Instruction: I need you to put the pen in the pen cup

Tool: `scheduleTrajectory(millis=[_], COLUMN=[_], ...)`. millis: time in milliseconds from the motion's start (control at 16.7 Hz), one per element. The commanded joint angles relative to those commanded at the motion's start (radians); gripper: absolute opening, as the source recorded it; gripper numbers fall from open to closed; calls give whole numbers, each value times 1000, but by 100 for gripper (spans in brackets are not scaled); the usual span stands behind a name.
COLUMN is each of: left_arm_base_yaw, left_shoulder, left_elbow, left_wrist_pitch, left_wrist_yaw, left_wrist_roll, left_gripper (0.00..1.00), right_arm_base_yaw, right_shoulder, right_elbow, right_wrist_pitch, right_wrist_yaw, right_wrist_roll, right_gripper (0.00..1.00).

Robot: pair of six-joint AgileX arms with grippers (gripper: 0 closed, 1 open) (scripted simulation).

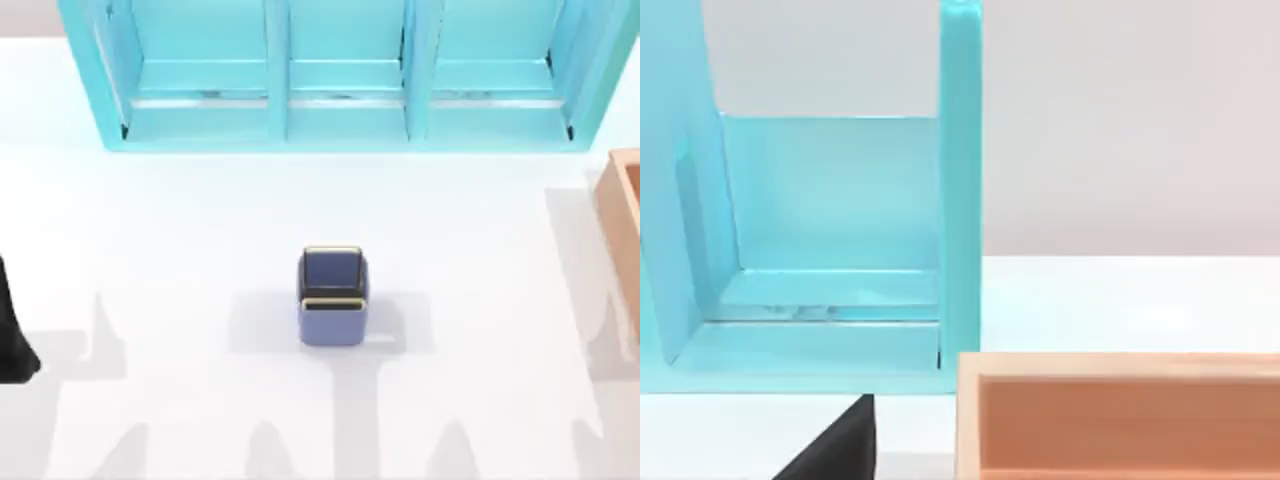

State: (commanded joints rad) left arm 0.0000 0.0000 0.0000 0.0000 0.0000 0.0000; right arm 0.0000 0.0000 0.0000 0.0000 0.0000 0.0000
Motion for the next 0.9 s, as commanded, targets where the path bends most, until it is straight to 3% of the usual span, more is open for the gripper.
scheduleTrajectory(millis=[240, 420, 900], left_arm_base_yaw=[20, 91, 409], left_shoulder=[31, 157, 906], left_elbow=[24, 115, 517], left_wrist_pitch=[-12, -56, -274], left_wrist_yaw=[14, 72, 348], left_wrist_roll=[-8, -35, -159], left_gripper=[100, 100, 100], right_arm_base_yaw=[0, 0, 0], right_shoulder=[0, 0, 0], right_elbow=[0, 0, 0], right_wrist_pitch=[0, 0, 0], right_wrist_yaw=[0, 0, 0], right_wrist_roll=[0, 0, 0], right_gripper=[100, 100, 100])
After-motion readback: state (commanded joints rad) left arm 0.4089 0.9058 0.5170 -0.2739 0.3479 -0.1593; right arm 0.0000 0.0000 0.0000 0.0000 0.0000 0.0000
